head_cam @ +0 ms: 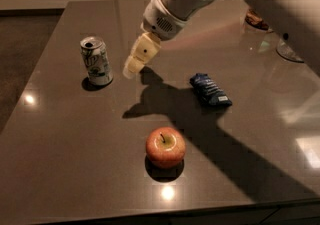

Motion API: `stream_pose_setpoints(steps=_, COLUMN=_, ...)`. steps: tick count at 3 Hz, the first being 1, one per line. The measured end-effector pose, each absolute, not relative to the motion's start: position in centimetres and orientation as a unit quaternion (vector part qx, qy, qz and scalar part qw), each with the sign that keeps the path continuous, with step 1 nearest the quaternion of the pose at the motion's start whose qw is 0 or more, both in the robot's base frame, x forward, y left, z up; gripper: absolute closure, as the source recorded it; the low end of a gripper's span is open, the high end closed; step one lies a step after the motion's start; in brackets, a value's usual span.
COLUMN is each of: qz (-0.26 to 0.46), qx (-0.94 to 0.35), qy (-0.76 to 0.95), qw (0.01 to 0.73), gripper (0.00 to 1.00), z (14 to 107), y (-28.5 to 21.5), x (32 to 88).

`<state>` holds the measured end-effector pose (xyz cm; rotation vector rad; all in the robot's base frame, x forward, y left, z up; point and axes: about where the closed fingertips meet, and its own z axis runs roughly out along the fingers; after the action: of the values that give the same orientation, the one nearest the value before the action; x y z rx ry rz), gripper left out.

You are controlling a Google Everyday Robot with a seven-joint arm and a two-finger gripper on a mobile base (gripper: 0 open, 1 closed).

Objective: Knock 7up can over

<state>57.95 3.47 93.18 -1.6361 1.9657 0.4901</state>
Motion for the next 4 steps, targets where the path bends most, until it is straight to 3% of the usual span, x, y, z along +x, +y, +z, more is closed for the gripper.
stream_pose_setpoints(steps=4, qz=0.232, qx=-0.599, qy=0.699, qw=0.313, gripper=0.0, z=92.2, y=15.6, x=60.1)
